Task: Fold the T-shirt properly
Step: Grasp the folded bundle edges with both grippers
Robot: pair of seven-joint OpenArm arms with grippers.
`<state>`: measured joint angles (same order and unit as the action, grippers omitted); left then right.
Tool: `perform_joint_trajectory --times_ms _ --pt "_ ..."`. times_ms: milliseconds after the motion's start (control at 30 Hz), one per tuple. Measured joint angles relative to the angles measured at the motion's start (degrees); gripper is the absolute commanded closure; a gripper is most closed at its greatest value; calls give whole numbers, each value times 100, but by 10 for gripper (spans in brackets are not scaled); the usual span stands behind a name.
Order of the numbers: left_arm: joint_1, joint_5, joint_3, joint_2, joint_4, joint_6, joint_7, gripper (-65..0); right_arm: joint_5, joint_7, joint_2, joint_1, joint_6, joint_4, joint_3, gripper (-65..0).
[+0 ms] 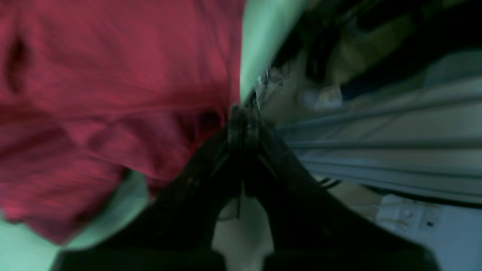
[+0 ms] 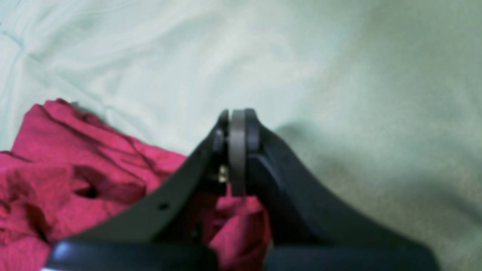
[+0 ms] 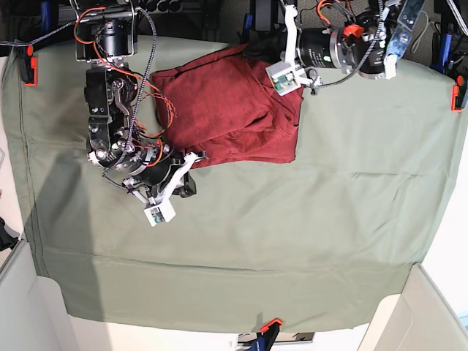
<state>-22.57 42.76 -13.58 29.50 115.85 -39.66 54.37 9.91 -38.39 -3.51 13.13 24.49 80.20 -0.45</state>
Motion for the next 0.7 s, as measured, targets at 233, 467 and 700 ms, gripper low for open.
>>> perform_joint_trajectory --times_ms 233,467,700 --pt "546 -535 9 -236 -599 0 -339 0 42 7 0 11 0 -2 0 0" --pt "850 -800 4 -236 -1357 -98 -511 0 44 4 -2 9 0 -2 -2 0" --pt "1521 -636 -50 -155 -2190 -317 -817 0 37 2 0 9 0 -2 0 0"
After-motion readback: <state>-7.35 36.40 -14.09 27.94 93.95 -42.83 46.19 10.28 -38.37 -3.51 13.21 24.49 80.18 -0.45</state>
